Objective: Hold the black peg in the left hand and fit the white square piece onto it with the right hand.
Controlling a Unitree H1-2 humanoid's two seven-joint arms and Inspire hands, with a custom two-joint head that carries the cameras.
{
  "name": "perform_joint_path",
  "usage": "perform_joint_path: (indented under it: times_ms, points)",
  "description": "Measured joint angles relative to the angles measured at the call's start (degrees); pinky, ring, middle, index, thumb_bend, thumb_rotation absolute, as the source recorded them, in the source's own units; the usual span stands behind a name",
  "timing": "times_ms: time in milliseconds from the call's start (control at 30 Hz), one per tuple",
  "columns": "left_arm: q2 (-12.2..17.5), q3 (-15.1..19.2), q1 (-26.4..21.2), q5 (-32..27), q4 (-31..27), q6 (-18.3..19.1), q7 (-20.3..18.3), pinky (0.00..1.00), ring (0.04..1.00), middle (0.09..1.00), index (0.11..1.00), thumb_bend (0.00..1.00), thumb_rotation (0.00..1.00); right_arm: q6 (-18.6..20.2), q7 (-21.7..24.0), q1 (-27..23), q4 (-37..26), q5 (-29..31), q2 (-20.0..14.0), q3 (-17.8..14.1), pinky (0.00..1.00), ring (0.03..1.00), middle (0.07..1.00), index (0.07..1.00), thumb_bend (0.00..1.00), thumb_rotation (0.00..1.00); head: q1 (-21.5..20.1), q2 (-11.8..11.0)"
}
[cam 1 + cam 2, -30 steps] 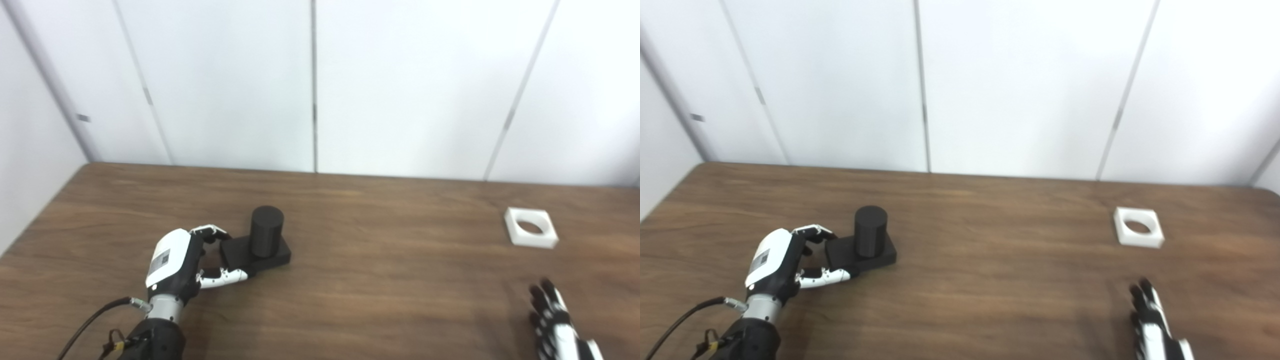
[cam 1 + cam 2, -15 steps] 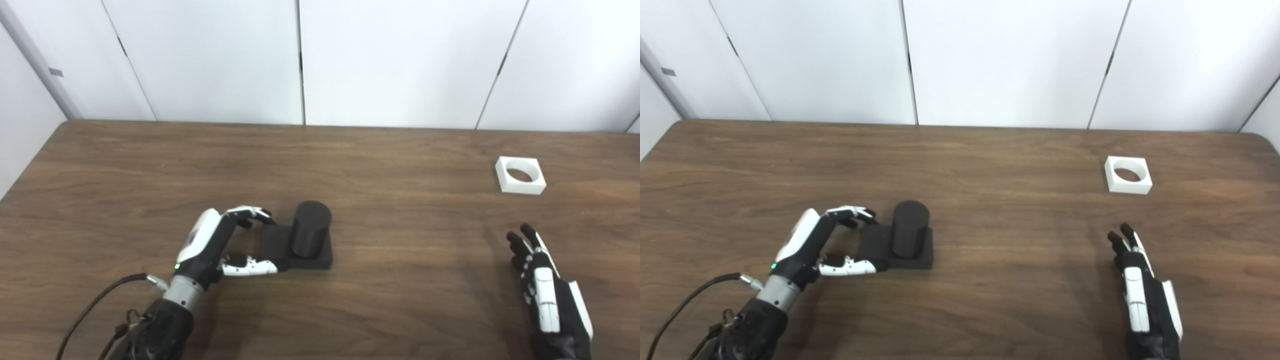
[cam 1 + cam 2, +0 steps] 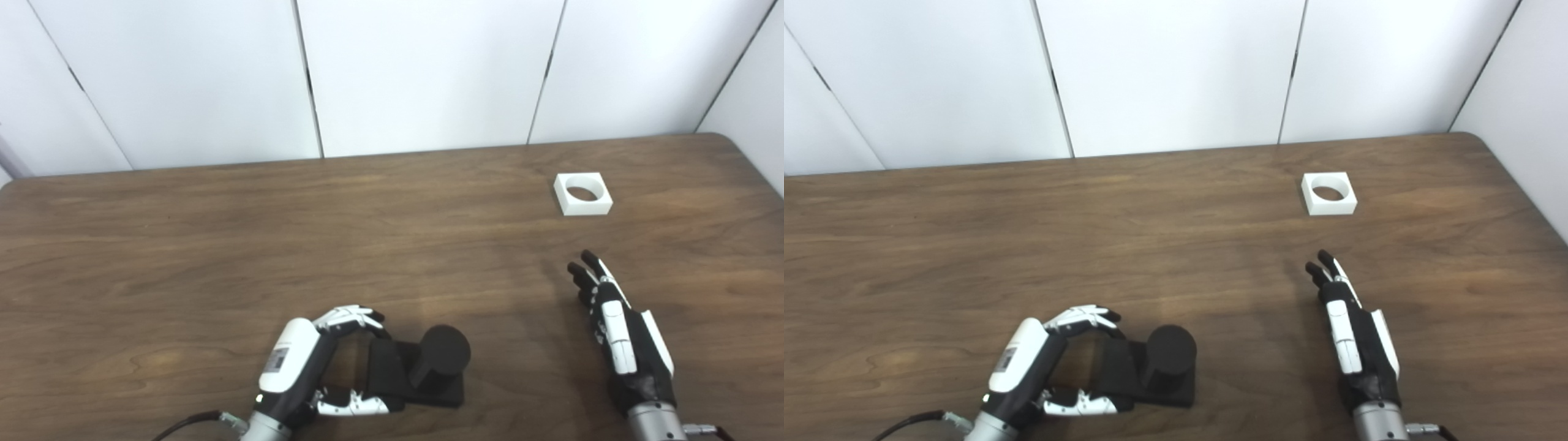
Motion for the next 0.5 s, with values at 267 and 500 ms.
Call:
perform_joint_path:
  times_ms: [267,500]
  points:
    - [-0.97,-0.19,0.16,8.58,0.9,-0.75,2.9,0.89,0.801,0.744,0.486,0.52,0.04,0.01,0.02,0.04,0.0,0.06,0.22,0.11,0.96,0.942,0.9,0.932,0.58,1.0,-1.32,-0.61]
    - [-1.26,-0.03,0.19,11.27,0.95,-0.77,4.03,0.87,0.797,0.741,0.487,0.52,0.04,-0.01,0.16,0.04,0.03,0.26,0.21,0.1,0.95,0.942,0.901,0.934,0.57,1.0,-1.32,-1.14]
